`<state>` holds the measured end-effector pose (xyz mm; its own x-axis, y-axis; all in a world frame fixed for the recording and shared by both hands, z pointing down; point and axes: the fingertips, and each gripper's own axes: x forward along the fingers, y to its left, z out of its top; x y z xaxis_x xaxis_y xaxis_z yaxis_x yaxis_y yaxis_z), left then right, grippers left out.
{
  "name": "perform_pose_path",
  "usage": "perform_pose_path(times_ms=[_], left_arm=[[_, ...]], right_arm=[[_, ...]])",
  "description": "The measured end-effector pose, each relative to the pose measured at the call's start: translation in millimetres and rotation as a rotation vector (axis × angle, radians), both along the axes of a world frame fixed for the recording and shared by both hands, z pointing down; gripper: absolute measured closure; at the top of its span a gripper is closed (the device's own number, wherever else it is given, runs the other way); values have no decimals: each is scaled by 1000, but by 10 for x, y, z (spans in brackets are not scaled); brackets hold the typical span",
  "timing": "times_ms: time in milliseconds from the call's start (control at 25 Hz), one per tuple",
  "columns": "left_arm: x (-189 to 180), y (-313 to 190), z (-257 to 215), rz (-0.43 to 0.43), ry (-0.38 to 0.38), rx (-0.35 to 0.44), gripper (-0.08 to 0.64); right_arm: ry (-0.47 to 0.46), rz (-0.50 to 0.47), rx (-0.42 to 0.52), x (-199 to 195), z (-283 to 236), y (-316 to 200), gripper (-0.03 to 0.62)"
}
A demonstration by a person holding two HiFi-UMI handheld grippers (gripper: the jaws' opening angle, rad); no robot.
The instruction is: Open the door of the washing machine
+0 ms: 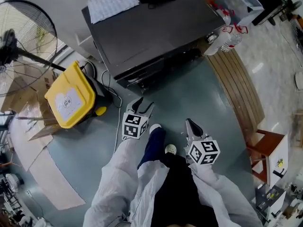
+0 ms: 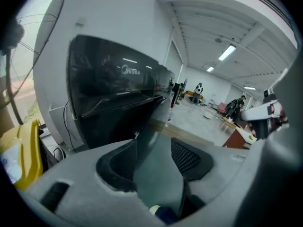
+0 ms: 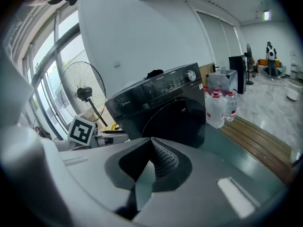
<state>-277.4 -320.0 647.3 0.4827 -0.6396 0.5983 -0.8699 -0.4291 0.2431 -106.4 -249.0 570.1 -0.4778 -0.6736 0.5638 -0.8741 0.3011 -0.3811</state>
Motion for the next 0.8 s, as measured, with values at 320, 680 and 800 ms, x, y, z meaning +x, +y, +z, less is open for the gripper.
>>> perform_pose_path(times_ms=[320, 680, 800], left_arm=[[-12, -584, 969, 129, -202, -84, 338], [-40, -739, 1351, 137, -375, -105, 466], [-37, -702, 1353, 149, -378, -133, 470]], right_arm=[[24, 81, -96, 47, 461, -324, 581], [41, 127, -143, 241, 650, -278, 581], [40, 134, -146, 258, 637, -219, 581]])
